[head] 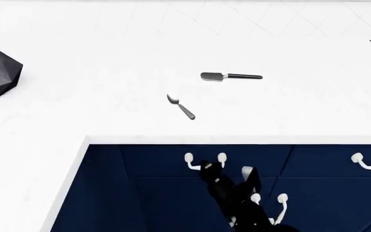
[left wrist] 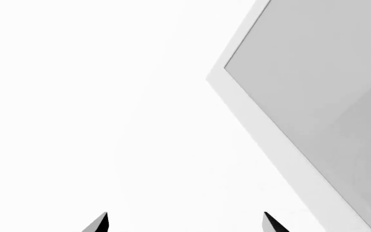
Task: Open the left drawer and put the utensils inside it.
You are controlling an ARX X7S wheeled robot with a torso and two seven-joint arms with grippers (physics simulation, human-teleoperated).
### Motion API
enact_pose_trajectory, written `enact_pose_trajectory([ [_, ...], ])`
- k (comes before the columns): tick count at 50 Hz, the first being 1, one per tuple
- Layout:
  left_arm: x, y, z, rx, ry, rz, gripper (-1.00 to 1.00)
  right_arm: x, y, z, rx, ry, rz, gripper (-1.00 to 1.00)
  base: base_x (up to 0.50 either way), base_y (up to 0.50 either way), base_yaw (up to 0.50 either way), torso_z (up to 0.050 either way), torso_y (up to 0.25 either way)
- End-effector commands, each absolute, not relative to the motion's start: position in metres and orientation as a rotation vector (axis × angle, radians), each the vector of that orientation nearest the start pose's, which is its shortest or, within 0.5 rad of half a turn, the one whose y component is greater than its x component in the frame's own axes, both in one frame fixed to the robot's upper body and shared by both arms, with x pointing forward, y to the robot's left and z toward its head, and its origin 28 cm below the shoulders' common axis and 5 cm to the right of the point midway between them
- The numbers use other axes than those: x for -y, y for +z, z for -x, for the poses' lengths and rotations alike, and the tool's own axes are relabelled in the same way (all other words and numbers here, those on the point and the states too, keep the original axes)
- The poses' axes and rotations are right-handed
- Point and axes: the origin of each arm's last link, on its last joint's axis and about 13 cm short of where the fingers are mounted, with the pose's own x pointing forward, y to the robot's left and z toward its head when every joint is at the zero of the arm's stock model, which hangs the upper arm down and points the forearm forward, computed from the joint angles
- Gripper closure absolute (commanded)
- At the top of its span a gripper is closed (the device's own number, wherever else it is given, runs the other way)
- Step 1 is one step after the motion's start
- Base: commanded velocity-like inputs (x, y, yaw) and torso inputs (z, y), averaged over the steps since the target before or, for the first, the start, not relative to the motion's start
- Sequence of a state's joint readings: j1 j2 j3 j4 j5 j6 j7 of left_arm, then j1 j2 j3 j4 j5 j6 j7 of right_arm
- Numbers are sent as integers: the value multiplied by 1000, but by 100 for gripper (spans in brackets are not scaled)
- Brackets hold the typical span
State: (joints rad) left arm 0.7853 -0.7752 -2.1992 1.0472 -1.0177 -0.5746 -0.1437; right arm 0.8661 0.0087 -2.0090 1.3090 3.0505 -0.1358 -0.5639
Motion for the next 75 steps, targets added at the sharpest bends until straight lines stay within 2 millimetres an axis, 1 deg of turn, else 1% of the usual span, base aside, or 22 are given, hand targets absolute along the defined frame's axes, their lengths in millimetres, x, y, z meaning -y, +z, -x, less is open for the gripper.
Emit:
enact_pose_trajectory([
  [1, -364, 328, 6, 706, 685, -863, -100, 52, -26, -311, -488, 189, -1184, 100, 0, 0, 0, 0, 0],
  [6, -363, 329, 8, 706, 689, -863, -100, 52, -27, -311, -474, 174, -1192, 100, 0, 0, 0, 0, 0],
  [10, -364, 326, 6, 703, 687, -861, -100, 50, -20, -317, -430, 176, -1192, 100, 0, 0, 0, 0, 0],
  [13, -361, 331, 13, 710, 693, -858, -100, 50, -18, -320, -418, 150, -1202, 100, 0, 0, 1, 0, 0],
  [17, -362, 330, 11, 710, 692, -856, -100, 50, -15, -323, -407, 162, -1187, 100, 3, 0, 2, 0, 0],
  [24, -362, 330, 13, 713, 697, -855, -100, 51, -13, -323, -388, 89, -1213, 100, 4, 1, 2, 0, 0],
  [27, -362, 327, 12, 712, 696, -853, -100, 52, -8, -315, -380, 87, -1227, 100, 4, 0, 1, 0, 0],
  [30, -361, 331, 15, 716, 698, -854, -100, 52, -4, -308, -381, 89, -1227, 100, 0, 0, 0, 0, 0],
  [33, -361, 332, 13, 716, 696, -854, -100, 52, 6, -299, -372, 111, -1223, 100, 0, 0, 0, 0, 0],
  [40, -361, 331, 12, 714, 695, -851, -100, 52, 8, -286, -386, 130, -1207, 100, 0, 0, 0, 0, 0],
  [44, -361, 332, 12, 715, 695, -852, -100, 52, 17, -273, -402, 166, -1176, 100, 0, 0, -2, 0, 0],
  [47, -361, 331, 13, 714, 694, -850, -100, 55, 20, -269, -394, 167, -1172, 100, 0, 0, -1, 0, 5],
  [50, -360, 334, 13, 715, 694, -850, -100, 55, 30, -258, -391, 197, -1168, 100, 0, 0, -3, 0, 4],
  [55, -362, 330, 12, 711, 692, -854, -100, 58, 41, -244, -387, 222, -1156, 100, 0, 0, -2, 0, 4],
  [57, -362, 331, 11, 711, 692, -850, -100, 58, 44, -239, -391, 232, -1149, 100, 0, 0, -3, 0, 5],
  [59, -362, 329, 10, 710, 691, -850, -100, 58, 44, -237, -403, 240, -1150, 100, 0, 0, -3, 0, 0],
  [60, -363, 327, 10, 710, 690, -852, -100, 58, 44, -232, -421, 252, -1130, 100, 0, 0, 0, 0, 12],
  [65, -363, 324, 9, 709, 690, -850, -100, 59, 42, -216, -416, 264, -1136, 100, 0, 0, -2, 0, 4],
  [69, -363, 322, 9, 708, 689, -850, -100, 61, 40, -209, -419, 260, -1136, 100, 0, 0, -2, 4, 3],
  [72, -364, 322, 7, 705, 685, -848, -100, 67, 42, -197, -403, 269, -1115, 100, 0, 0, -3, 0, 4],
  [75, -364, 321, 7, 707, 685, -850, -100, 69, 43, -180, -397, 265, -1096, 100, 0, 0, -3, 4, 4],
])
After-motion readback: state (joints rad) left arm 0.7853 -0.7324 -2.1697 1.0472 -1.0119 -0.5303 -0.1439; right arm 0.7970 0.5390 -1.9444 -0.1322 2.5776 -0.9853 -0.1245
